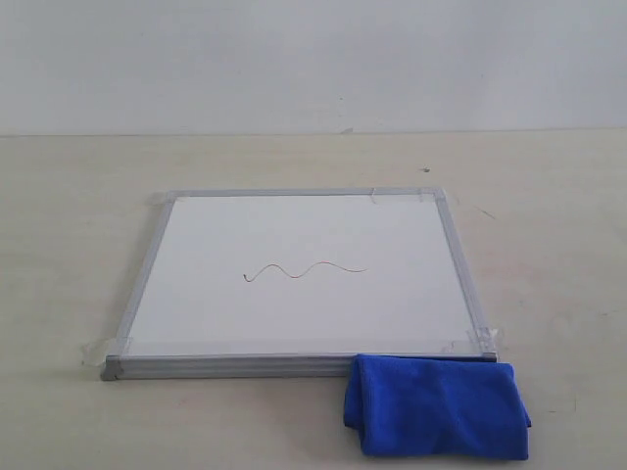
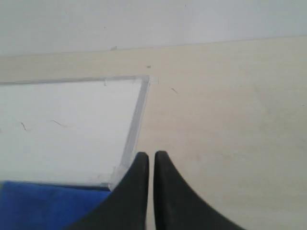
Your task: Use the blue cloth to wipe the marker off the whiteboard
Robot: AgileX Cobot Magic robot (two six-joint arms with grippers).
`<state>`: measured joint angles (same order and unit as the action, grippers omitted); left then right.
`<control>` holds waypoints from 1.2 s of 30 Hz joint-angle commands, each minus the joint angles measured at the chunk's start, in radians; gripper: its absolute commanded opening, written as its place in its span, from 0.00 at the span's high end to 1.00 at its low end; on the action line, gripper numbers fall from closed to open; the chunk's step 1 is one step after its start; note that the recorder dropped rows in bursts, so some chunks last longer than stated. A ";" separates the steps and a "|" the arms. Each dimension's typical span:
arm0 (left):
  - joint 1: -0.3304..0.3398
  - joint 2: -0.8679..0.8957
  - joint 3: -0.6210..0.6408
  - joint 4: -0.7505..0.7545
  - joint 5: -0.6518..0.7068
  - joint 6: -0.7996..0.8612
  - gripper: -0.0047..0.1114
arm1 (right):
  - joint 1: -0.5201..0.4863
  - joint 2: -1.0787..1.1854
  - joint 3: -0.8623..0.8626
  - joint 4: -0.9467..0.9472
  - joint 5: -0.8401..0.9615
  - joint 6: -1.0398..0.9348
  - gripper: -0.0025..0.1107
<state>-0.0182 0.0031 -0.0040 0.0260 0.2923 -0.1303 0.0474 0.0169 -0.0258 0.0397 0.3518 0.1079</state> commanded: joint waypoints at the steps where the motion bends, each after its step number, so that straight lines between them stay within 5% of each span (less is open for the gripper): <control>1: -0.003 -0.003 0.004 -0.008 0.003 0.005 0.92 | -0.007 -0.006 -0.124 0.083 -0.018 0.048 0.98; 7: -0.003 -0.003 0.004 -0.008 0.003 0.005 0.92 | -0.007 -0.006 -0.260 0.147 -0.018 0.050 0.98; 25: -0.003 -0.003 0.004 -0.008 0.003 0.005 0.92 | -0.003 0.004 -0.302 0.184 -0.251 -0.031 0.98; 30: -0.003 -0.003 0.004 -0.008 0.003 0.005 0.92 | 0.052 0.119 -0.449 0.184 -0.155 -0.184 0.98; 36: -0.003 -0.003 0.004 -0.008 0.003 0.005 0.92 | 0.181 0.446 -0.697 0.189 0.178 -0.437 0.98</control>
<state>-0.0182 0.0031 -0.0040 0.0260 0.2923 -0.1303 0.1785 0.3215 -0.6380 0.2274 0.3659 -0.2019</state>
